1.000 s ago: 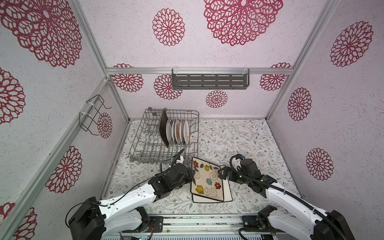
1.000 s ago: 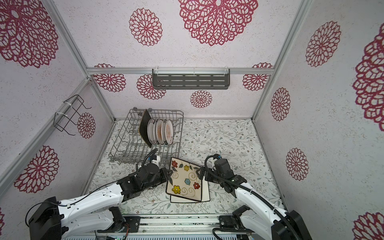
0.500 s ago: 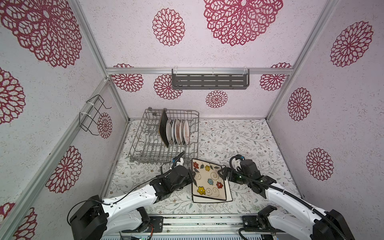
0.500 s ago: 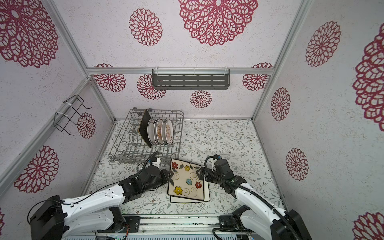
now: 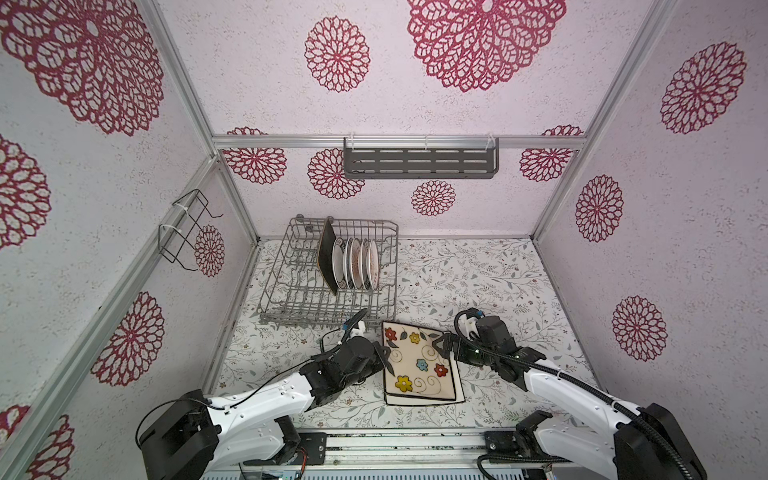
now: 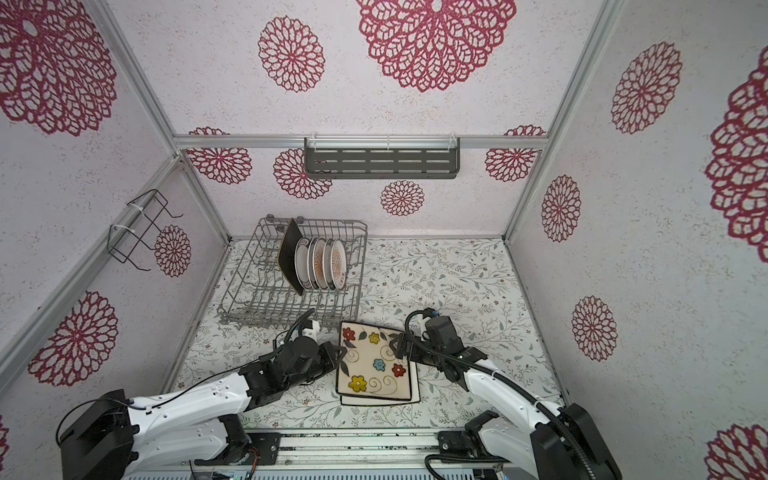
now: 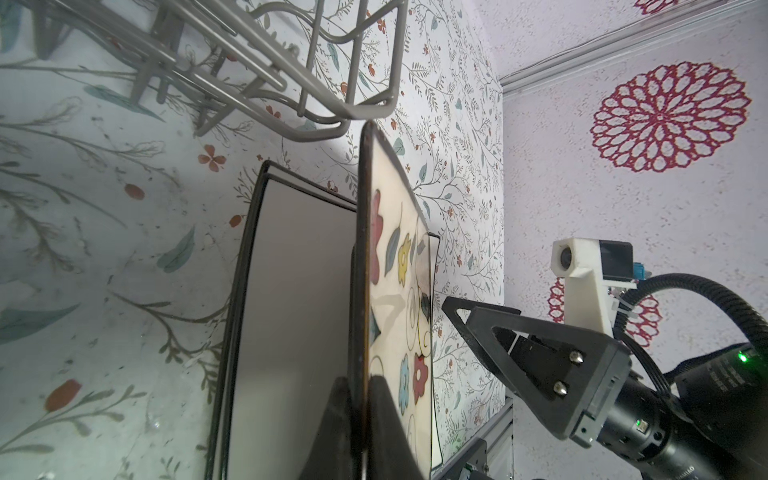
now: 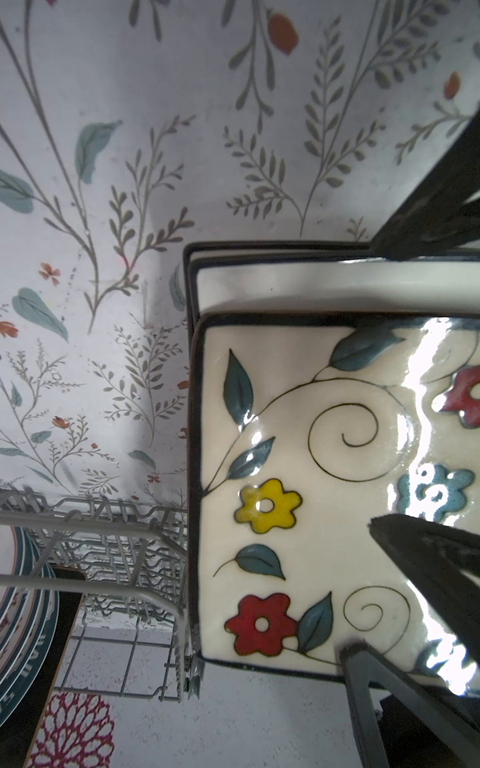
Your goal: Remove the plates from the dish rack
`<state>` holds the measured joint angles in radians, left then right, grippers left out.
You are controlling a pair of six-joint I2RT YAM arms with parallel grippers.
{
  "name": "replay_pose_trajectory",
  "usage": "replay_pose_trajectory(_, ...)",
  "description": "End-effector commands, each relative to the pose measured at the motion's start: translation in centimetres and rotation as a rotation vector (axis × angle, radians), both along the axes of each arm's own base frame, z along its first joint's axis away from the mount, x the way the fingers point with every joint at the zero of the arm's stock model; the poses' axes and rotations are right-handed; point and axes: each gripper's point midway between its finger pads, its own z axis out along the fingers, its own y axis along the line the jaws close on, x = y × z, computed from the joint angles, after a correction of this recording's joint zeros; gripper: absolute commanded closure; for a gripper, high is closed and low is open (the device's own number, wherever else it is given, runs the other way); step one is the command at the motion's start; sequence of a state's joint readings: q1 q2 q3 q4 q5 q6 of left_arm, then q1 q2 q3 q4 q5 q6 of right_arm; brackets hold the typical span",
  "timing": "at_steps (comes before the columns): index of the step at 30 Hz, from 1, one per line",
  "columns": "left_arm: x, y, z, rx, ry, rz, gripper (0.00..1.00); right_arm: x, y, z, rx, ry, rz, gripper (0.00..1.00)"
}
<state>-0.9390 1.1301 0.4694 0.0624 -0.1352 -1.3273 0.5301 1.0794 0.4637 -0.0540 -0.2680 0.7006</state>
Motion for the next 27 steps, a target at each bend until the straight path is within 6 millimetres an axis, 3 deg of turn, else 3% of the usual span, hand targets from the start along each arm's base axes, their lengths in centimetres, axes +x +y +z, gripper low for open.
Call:
replay_pose_trajectory(1, 0.0, -0.8, 0.9, -0.062, 0.0, 0.007, 0.98, 0.8, 0.9, 1.3, 0.045, -0.033, 0.013, 0.01)
replay_pose_trajectory(12, -0.5, -0.8, -0.6, -0.051, 0.034, -0.003, 0.97, 0.2, 0.0, 0.8, 0.018, -0.03, -0.012, 0.01)
replay_pose_trajectory(18, -0.8, -0.9, -1.4, -0.036, 0.053, -0.02, 0.98, -0.4, -1.3, -0.4, -0.053, -0.002, -0.038, 0.01)
replay_pose_trajectory(27, -1.2, -0.4, -2.3, -0.019, 0.073, -0.018, 0.95, -0.5, -1.2, -1.9, -0.068, 0.031, -0.036, 0.01)
